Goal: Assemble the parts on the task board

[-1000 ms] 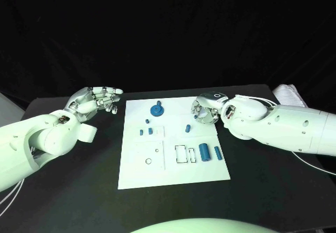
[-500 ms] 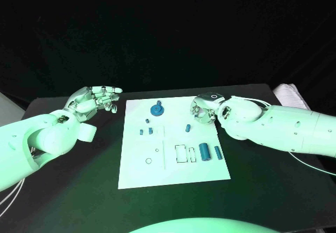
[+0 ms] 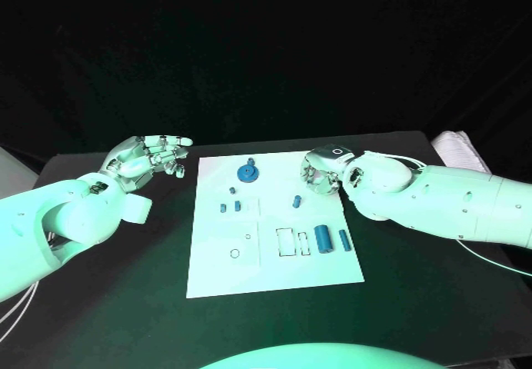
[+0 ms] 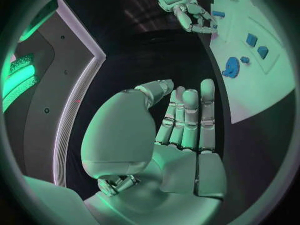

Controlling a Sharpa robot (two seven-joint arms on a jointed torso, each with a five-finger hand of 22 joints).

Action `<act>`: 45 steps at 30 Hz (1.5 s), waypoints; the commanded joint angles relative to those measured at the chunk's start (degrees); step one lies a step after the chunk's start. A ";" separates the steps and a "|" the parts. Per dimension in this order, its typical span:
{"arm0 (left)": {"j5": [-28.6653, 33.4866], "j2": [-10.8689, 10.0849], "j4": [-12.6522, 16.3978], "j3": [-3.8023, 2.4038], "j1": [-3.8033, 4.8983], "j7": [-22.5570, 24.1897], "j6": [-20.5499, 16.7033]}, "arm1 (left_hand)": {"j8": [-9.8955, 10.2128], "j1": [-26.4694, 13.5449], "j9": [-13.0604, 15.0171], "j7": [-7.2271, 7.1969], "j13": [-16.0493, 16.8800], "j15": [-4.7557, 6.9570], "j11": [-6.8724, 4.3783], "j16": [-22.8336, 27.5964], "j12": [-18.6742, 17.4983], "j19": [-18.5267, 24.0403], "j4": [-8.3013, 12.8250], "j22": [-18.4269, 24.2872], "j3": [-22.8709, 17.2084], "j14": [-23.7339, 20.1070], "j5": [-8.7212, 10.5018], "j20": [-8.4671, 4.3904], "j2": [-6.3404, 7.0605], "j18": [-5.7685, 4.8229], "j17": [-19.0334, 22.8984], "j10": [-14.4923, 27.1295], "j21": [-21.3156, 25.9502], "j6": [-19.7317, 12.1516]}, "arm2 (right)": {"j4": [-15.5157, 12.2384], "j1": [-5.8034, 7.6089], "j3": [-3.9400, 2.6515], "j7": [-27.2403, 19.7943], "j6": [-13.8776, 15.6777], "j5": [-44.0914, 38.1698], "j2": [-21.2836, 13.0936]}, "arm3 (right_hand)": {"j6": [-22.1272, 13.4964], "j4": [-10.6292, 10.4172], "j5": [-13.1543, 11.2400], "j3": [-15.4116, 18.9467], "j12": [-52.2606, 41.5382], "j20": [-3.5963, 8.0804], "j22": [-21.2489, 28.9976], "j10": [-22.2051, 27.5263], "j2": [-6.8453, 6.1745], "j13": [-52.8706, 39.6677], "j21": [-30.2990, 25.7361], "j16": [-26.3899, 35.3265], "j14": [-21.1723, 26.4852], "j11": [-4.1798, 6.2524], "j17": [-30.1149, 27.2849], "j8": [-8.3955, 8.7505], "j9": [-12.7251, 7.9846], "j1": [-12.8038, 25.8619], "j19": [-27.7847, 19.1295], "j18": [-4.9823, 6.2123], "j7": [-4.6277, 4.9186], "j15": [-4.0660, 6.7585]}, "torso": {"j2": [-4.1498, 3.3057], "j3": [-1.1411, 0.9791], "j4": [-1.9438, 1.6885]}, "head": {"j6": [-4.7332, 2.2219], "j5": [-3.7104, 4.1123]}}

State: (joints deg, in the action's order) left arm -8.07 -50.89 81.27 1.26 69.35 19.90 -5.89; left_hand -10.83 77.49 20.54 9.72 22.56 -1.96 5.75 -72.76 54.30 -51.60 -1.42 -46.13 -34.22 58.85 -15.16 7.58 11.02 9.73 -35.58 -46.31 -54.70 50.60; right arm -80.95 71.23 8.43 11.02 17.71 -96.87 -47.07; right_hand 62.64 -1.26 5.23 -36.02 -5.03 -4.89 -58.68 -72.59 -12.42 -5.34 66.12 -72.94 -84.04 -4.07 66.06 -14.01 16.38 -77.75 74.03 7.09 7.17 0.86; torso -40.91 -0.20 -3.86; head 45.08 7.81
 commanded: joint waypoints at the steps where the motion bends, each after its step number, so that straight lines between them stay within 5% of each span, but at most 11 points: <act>1: 0.36 0.03 0.00 -0.06 0.01 0.15 0.87 | 0.01 0.04 0.03 0.23 -0.07 -0.07 -0.12 0.20 -0.02 0.30 0.02 0.08 0.42 -0.11 -0.02 0.19 -0.64 0.81 -0.05 -0.38 0.24 -0.28 | -0.09 -0.50 0.31 1.23 -0.52 -1.22 -0.13 | 0.79 0.35 0.60 -0.38 -0.66 0.07 -0.75 -1.73 0.67 -0.64 0.63 -0.53 -1.98 1.03 0.24 -0.49 0.32 -0.59 0.52 -0.75 -0.17 0.46 | -0.01 -0.01 -0.05 | 0.08 0.09; 8: 0.29 0.06 -0.15 -0.06 0.01 -0.15 0.76 | 0.02 0.11 0.02 0.23 -0.09 -0.05 -0.14 0.12 0.03 0.25 0.04 0.13 0.43 0.14 -0.02 0.20 -0.71 0.82 -0.35 -0.51 0.29 -0.30 | -0.86 -0.73 0.31 3.02 2.69 -2.77 -0.29 | 2.36 2.10 0.24 -1.43 -1.47 0.86 -3.80 -4.34 1.84 -1.99 3.04 -1.20 -2.02 1.90 0.48 -2.05 1.77 -1.63 1.64 -1.22 -0.75 1.26 | 0.00 0.03 -0.07 | 0.18 0.14; 22: 0.27 0.25 -0.91 -0.06 0.00 -0.32 0.75 | 0.03 0.18 0.02 0.23 -0.12 -0.03 -0.15 0.00 0.07 0.18 0.09 0.16 0.45 0.43 -0.03 0.20 -0.75 0.82 -0.70 -0.60 0.32 -0.30 | -4.05 -0.72 0.02 4.14 9.05 -3.53 -2.41 | 2.47 3.10 -1.76 -2.55 -1.39 1.10 -5.57 -4.91 1.89 -2.79 4.37 -1.58 -2.03 2.06 0.57 -2.52 2.60 -1.49 2.14 -1.51 -0.86 1.43 | 0.15 0.01 0.00 | 0.17 0.06; 35: 0.29 0.69 -1.59 -0.06 -0.03 -0.50 0.82 | 0.03 0.18 0.02 0.23 -0.12 -0.03 -0.15 0.00 0.07 0.18 0.09 0.16 0.45 0.43 -0.03 0.20 -0.75 0.82 -0.70 -0.60 0.32 -0.30 | -12.99 1.03 -0.67 2.23 10.82 1.47 -6.74 | 2.53 3.16 -1.78 -2.59 -1.37 1.11 -5.71 -4.97 1.81 -2.86 4.47 -1.63 -2.03 2.07 0.60 -2.58 2.69 -1.38 2.17 -1.53 -0.88 1.44 | 0.04 0.04 0.08 | -0.31 -0.47; 45: 0.39 1.01 -1.00 -0.04 -0.11 -0.53 0.76 | 0.06 0.18 0.00 0.23 -0.17 -0.03 -0.15 0.04 0.06 0.11 0.11 0.21 0.53 0.45 -0.02 0.20 -0.70 0.83 -0.57 -0.65 0.37 -0.34 | -20.38 -1.03 -0.65 0.45 11.65 2.47 -6.07 | 2.50 3.19 -1.71 -2.65 -1.32 1.11 -5.49 -4.92 1.80 -2.89 4.30 -1.58 -2.01 2.06 0.50 -2.58 2.73 -1.33 2.01 -1.47 -0.86 1.44 | 0.05 0.08 -0.13 | -0.09 -2.47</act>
State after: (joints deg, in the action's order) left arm -8.05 -50.02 80.04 1.26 69.27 19.21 -5.88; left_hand -10.83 77.71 20.52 9.72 22.43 -1.96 5.54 -72.77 54.30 -51.60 -1.26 -46.01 -34.06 58.86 -15.16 7.58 10.80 9.72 -36.20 -46.50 -54.70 50.60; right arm -100.78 70.38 7.82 13.18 28.17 -95.16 -53.29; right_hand 64.76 1.68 3.21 -38.58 -6.19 -3.90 -64.22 -73.87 -11.90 -5.33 70.45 -74.38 -83.94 -5.38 66.58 -16.20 19.06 -78.29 75.84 6.54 6.48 1.94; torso -40.89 -0.14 -3.92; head 44.82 6.02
